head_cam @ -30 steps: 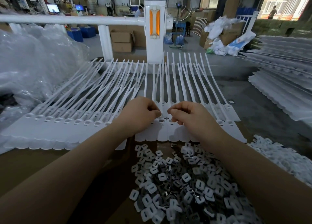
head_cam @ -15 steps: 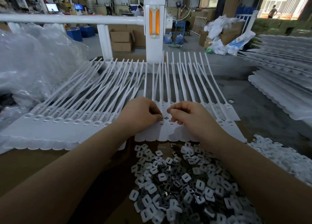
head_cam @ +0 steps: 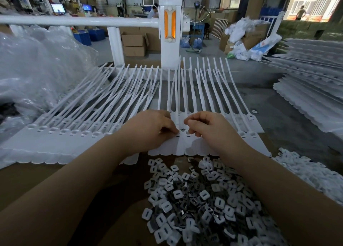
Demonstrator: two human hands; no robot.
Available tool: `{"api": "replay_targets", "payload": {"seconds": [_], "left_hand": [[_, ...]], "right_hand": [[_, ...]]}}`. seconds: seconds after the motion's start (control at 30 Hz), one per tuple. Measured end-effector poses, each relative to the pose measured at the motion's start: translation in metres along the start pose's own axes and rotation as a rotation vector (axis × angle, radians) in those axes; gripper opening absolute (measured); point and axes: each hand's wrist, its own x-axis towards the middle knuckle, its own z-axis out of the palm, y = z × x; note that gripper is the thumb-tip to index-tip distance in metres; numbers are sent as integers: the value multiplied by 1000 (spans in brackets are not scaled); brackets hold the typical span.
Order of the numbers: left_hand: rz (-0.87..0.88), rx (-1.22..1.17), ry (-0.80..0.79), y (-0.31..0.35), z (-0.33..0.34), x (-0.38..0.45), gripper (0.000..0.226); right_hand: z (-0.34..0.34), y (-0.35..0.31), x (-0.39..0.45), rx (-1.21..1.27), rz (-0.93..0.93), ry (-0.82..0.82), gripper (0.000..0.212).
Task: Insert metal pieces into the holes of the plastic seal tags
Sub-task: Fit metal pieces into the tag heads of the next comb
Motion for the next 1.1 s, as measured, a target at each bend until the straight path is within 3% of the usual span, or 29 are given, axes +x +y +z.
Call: {"api": "replay_targets", "payload": {"seconds": [0.23,0.4,0.57,0.7,0.97,1.1], "left_hand": [[46,87,11,3,-1,-1,18],[-21,42,2,2,0,0,19],[46,-68,79,9,2,-4,11],[41,-364,-63,24,0,-9,10],[59,-177,-190,33,3,-8,10],[-90,-377,-149,29,3,-9,4]], "right_hand": [[0,0,2,-3,5,-4,13],[0,0,1,17,17,-1,14],[-1,-1,1,69,26,1,14],[-1,-1,2,66,23,-6,15],[0,0,3,57,32,-6,16],[-1,0,0,54,28,-6,15]]}}
